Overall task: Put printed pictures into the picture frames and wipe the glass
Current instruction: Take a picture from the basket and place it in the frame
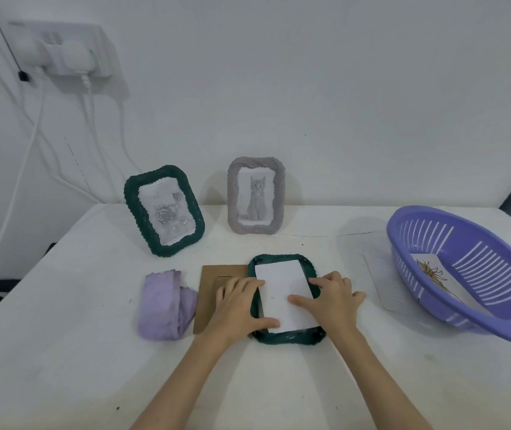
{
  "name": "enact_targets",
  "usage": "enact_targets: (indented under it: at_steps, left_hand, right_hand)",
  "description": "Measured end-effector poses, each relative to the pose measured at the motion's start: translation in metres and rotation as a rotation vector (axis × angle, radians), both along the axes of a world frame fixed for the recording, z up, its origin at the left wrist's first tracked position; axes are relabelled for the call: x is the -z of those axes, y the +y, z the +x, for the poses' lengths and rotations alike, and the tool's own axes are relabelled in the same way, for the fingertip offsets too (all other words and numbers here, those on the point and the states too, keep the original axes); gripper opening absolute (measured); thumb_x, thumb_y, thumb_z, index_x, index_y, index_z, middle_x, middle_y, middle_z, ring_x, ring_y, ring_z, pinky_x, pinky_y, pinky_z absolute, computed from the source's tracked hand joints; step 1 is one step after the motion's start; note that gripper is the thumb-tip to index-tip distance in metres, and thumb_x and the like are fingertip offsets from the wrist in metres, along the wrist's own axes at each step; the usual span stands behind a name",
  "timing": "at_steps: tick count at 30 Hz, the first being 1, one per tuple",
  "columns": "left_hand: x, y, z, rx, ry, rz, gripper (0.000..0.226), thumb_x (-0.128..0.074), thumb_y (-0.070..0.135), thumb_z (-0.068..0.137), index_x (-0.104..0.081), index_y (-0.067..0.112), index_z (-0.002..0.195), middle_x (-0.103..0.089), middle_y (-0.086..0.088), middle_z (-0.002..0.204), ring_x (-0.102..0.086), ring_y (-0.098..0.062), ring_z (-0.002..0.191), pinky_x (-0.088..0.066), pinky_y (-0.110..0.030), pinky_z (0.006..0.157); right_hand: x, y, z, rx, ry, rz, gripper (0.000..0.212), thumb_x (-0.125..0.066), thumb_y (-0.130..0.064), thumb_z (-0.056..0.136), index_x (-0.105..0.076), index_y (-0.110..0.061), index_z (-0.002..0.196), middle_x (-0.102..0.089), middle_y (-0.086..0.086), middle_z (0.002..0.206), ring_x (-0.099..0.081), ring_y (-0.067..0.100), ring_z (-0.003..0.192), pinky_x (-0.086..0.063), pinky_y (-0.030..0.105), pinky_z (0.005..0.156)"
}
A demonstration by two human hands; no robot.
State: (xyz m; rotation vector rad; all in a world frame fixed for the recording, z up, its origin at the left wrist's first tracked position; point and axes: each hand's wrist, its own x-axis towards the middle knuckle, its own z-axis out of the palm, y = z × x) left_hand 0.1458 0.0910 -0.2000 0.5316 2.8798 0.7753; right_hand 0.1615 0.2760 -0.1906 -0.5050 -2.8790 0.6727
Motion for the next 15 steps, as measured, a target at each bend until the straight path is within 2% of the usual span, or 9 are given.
enact_targets:
  at_steps: [5, 8, 10, 12, 15]
  left_hand:
    - [0.0, -0.001, 0.002, -0.005, -0.012, 0.011, 0.084, -0.065, 0.062, 0.069, -0.029, 0.031, 0.139, -0.028, 0.014, 0.144, -0.017, -0.009, 0.134, -0.011, -0.028, 0.108]
    - [0.001, -0.002, 0.001, 0.013, -0.023, -0.034, 0.085, -0.063, 0.064, 0.07, -0.028, 0.031, 0.14, -0.025, 0.014, 0.146, -0.015, -0.011, 0.136, -0.009, -0.03, 0.11]
    - [0.0, -0.002, 0.0, 0.026, -0.019, -0.065, 0.084, -0.062, 0.065, 0.071, -0.029, 0.03, 0.14, -0.023, 0.014, 0.147, -0.014, -0.011, 0.136, -0.008, -0.031, 0.11]
    - [-0.001, -0.001, 0.0, 0.028, -0.019, -0.075, 0.084, -0.061, 0.065, 0.071, -0.029, 0.03, 0.14, -0.023, 0.014, 0.147, -0.013, -0.012, 0.136, -0.008, -0.031, 0.11]
    - [0.0, -0.003, 0.001, 0.033, -0.02, -0.082, 0.087, -0.058, 0.069, 0.068, -0.028, 0.031, 0.14, -0.022, 0.015, 0.147, -0.013, -0.012, 0.136, -0.008, -0.029, 0.109]
  right_hand:
    - [0.001, 0.002, -0.002, 0.06, 0.025, -0.084, 0.039, -0.073, -0.051, 0.069, -0.065, -0.03, 0.101, -0.053, -0.007, 0.105, -0.047, 0.016, 0.104, -0.022, 0.034, 0.081]
    - [-0.001, 0.005, -0.004, 0.074, 0.073, -0.13, 0.019, -0.071, -0.04, 0.075, -0.065, -0.03, 0.091, -0.051, -0.01, 0.095, -0.049, 0.015, 0.1, -0.021, 0.032, 0.077]
    - [-0.002, 0.009, -0.005, 0.057, 0.116, -0.143, 0.005, -0.067, -0.031, 0.08, -0.063, -0.029, 0.083, -0.058, -0.011, 0.089, -0.052, 0.016, 0.098, -0.021, 0.032, 0.074]
    - [-0.002, 0.012, -0.005, 0.015, 0.147, -0.193, 0.005, -0.065, -0.029, 0.082, -0.06, -0.027, 0.083, -0.062, -0.012, 0.083, -0.055, 0.016, 0.095, -0.02, 0.032, 0.072]
    - [-0.004, 0.014, -0.004, -0.062, 0.108, -0.196, 0.03, -0.071, -0.043, 0.074, -0.054, -0.032, 0.097, -0.059, -0.013, 0.085, -0.047, 0.012, 0.09, -0.02, 0.032, 0.074]
